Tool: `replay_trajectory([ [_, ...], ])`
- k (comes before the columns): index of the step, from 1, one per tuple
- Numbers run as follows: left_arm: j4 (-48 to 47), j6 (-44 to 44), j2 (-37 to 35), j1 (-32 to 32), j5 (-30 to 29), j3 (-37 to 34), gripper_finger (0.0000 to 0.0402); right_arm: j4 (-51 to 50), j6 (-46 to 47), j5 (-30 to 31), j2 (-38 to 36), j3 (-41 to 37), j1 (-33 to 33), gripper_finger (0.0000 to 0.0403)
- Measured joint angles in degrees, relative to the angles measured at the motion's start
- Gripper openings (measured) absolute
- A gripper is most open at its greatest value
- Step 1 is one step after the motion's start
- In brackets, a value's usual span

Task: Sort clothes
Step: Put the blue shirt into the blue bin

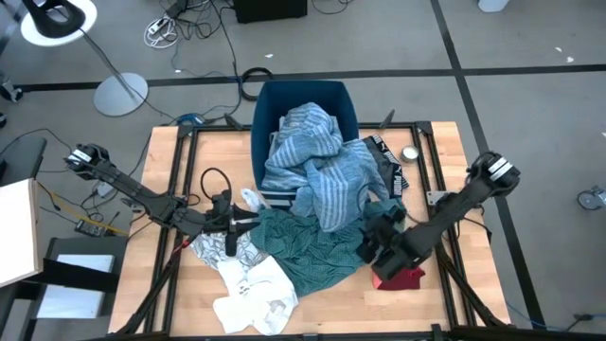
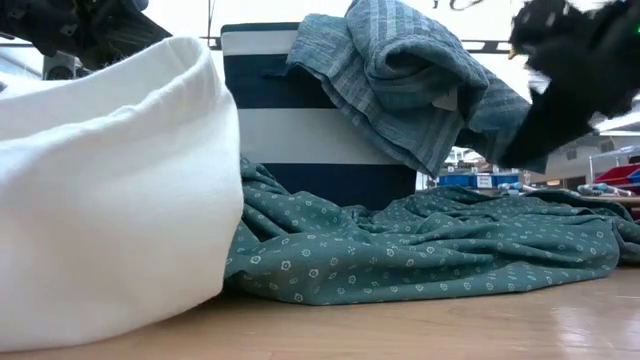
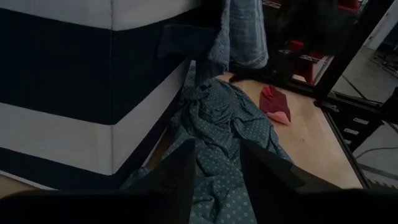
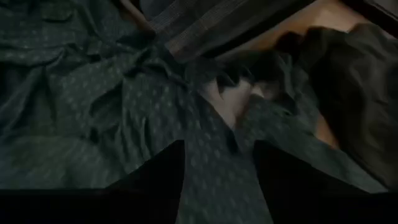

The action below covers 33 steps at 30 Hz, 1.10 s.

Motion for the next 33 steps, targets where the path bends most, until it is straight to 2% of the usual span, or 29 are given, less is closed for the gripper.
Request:
replay_trajectory([
  [4,0.0,0.0,0.0,0.0,0.0,0.0,0.0131,11.0,-2.6,7.6,3.6,-4.5,-2.4,0.0184],
  [8,0.0,-0.2,0.0,0.0,0.0,0.0,0.0131,15.2,-4.5,11.8,6.7,-5.5,-5.6,0.0154],
  [10,-0.1,-0.2,0.0,0.0,0.0,0.0,0.0131,17.8,-7.6,11.9,7.8,-5.6,-7.2,0.0123],
  [14,-0.1,-0.2,0.0,0.0,0.0,0.0,0.0131,24.3,-15.7,12.6,8.3,-5.6,-9.3,0.0026],
  [15,-0.1,-0.2,0.0,0.0,0.0,0.0,0.0131,25.6,-17.5,13.3,8.1,-5.6,-9.8,0.0014],
  [23,-0.1,-0.2,0.0,0.0,0.0,0.0,0.0131,28.0,-33.8,22.0,1.6,-0.2,-10.4,0.0003],
  [27,-0.1,-0.2,0.0,0.0,0.0,0.0,0.0131,30.3,-48.8,23.7,-1.8,4.9,-10.1,0.0002],
  [33,0.6,-0.2,0.0,0.0,0.0,0.0,0.0131,38.6,-73.9,21.8,-4.9,14.4,-12.7,0.0001],
])
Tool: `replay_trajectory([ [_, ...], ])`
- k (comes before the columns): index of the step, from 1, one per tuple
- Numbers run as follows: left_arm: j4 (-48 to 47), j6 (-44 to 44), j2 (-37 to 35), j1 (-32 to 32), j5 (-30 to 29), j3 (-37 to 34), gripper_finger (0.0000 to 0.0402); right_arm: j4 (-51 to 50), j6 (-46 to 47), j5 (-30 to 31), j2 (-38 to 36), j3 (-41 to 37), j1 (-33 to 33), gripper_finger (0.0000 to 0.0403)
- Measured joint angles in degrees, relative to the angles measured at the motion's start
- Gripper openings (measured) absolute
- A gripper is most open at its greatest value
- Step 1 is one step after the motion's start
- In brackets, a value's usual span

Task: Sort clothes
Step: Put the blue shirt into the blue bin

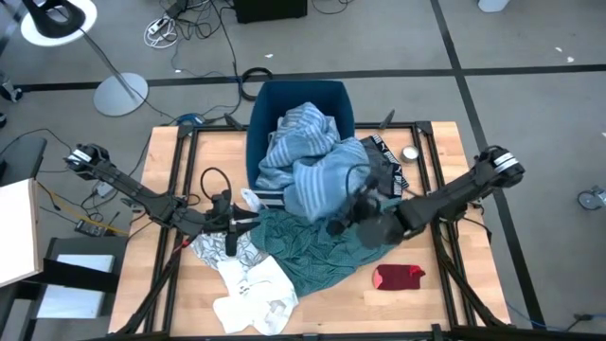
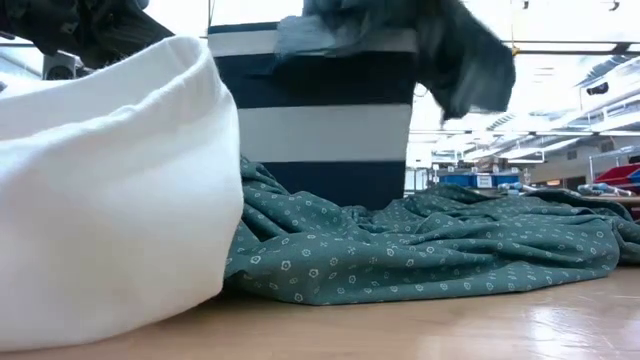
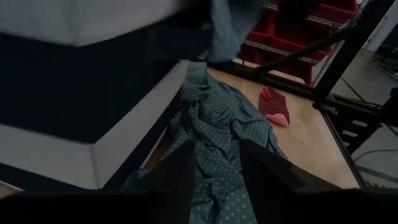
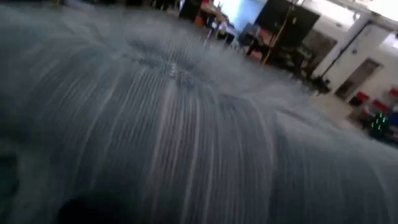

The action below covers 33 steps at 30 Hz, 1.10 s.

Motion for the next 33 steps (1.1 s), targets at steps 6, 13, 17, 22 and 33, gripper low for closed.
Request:
replay_trajectory([
  [6,0.6,0.1,0.0,0.0,0.0,0.0,0.0131,5.9,-15.3,-14.5,-0.1,9.1,-9.2,0.0001],
  [13,0.6,0.1,0.0,0.0,0.0,0.0,0.0131,5.9,-15.4,-33.8,5.5,19.8,-25.3,0.0000],
  [17,0.6,0.4,0.0,0.0,0.0,0.0,0.0131,5.8,-11.7,-43.8,10.2,25.9,-32.2,0.0000],
  [22,0.6,1.6,0.0,0.0,0.0,0.0,0.0131,-1.3,0.2,-48.9,16.1,30.7,-36.8,0.0000],
  [33,0.5,2.2,0.0,0.0,0.0,0.0,0.0131,-18.5,13.3,-54.3,28.8,30.8,-39.9,0.0000],
])
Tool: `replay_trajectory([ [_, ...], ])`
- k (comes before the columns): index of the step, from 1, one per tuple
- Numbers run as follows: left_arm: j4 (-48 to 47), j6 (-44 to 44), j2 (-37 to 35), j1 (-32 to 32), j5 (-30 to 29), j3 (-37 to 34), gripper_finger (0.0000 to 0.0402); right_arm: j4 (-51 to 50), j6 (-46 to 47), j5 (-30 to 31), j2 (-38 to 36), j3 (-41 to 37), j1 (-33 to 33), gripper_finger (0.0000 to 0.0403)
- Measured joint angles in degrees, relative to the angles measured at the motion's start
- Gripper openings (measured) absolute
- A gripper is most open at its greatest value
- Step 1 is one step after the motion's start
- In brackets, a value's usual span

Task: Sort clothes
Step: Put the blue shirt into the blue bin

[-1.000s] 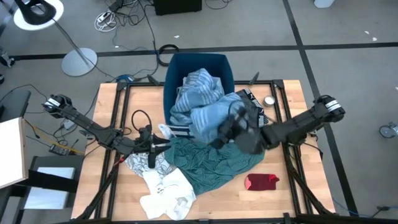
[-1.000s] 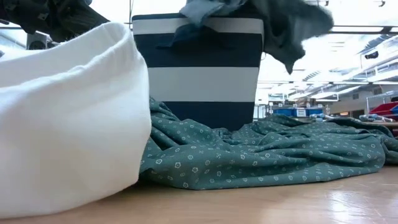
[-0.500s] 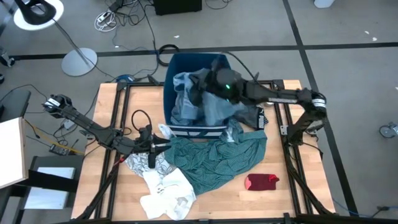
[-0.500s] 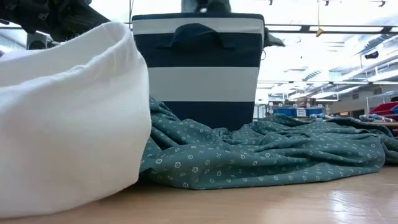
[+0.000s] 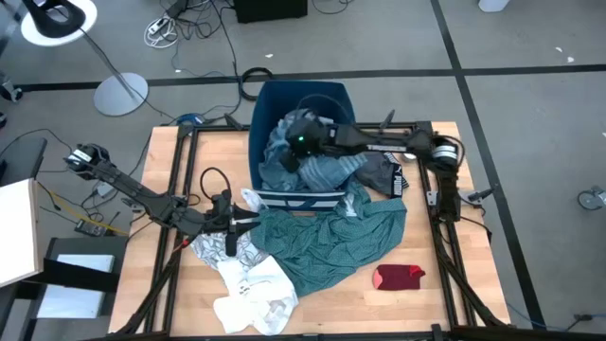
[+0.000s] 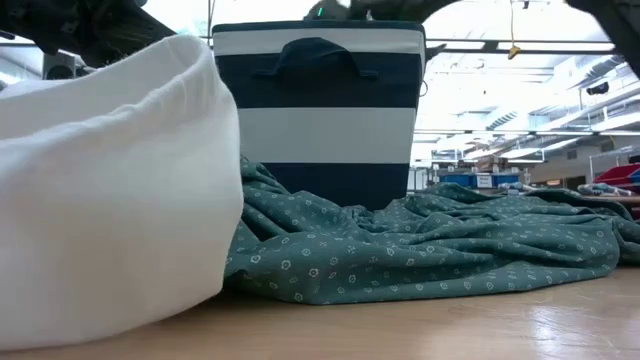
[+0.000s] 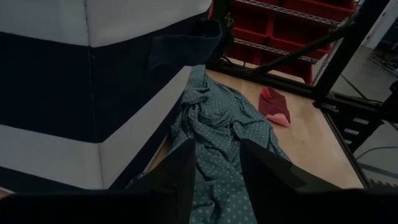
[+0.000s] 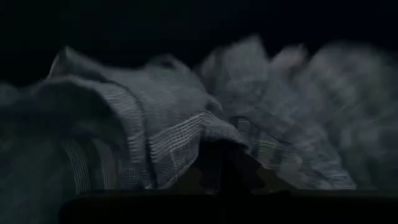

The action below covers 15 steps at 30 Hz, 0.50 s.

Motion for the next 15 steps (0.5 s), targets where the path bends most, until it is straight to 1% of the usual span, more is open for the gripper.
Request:
replay_trajectory([
  [3,0.0,0.1,0.0,0.0,0.0,0.0,0.0131,-2.0,0.7,-3.0,3.3,0.0,-0.1,0.0001],
  [8,0.0,-0.2,0.0,0.0,0.0,0.0,0.0131,-3.6,0.8,-2.9,5.2,0.0,-0.2,0.0001],
  [11,0.0,-0.2,0.0,0.0,0.0,0.0,0.0131,-4.1,0.8,-2.9,4.3,0.0,-0.4,0.0001],
  [15,0.0,-0.2,0.0,0.0,0.0,0.0,0.0131,-4.1,0.3,-2.9,0.1,-0.1,-0.4,0.0012],
])
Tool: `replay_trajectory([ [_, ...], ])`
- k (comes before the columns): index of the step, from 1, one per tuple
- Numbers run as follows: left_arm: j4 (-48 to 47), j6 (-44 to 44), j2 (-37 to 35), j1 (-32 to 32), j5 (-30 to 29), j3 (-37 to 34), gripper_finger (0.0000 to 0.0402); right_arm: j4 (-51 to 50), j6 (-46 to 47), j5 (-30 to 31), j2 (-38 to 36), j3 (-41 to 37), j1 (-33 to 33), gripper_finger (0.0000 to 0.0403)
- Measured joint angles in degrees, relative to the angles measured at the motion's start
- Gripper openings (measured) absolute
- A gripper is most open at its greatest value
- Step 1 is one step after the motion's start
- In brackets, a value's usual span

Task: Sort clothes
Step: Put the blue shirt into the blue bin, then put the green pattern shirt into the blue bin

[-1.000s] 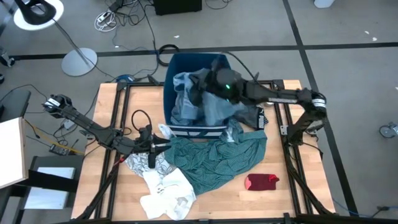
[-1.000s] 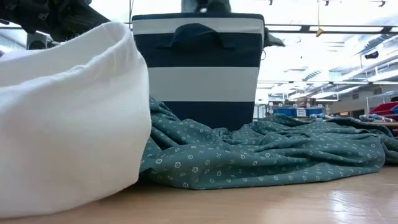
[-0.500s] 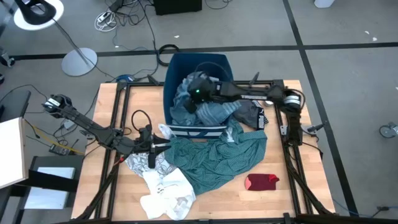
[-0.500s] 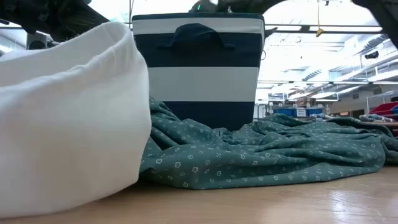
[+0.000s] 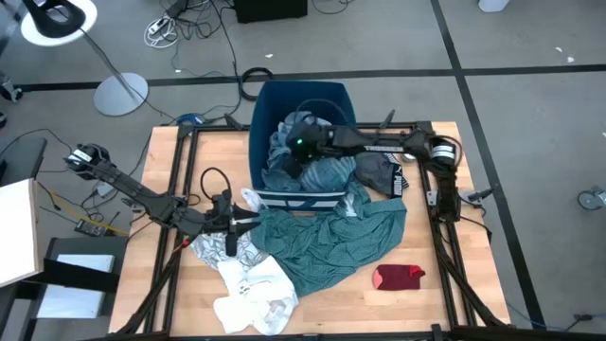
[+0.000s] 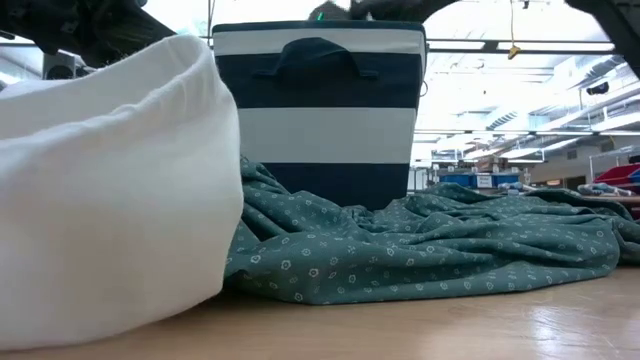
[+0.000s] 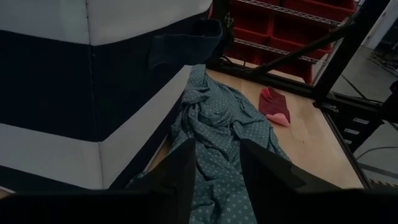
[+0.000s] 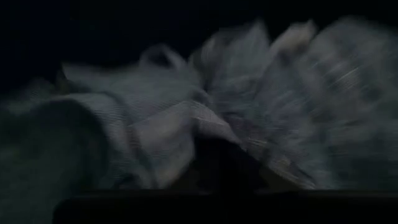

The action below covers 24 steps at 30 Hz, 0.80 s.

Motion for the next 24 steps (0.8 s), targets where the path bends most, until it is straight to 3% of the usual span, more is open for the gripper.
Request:
replay_trajectory([
  [7,0.0,0.0,0.0,0.0,0.0,0.0,0.0131,-2.5,2.4,-1.5,-10.8,0.0,0.1,0.0059],
  [14,0.1,-0.1,0.0,0.0,0.0,0.0,0.0131,-14.0,1.0,-4.1,-23.2,0.0,3.8,0.0126],
  [24,0.1,-0.4,0.0,0.0,0.0,0.0,0.0131,-26.0,11.1,4.7,-37.8,-5.4,19.2,0.0136],
])
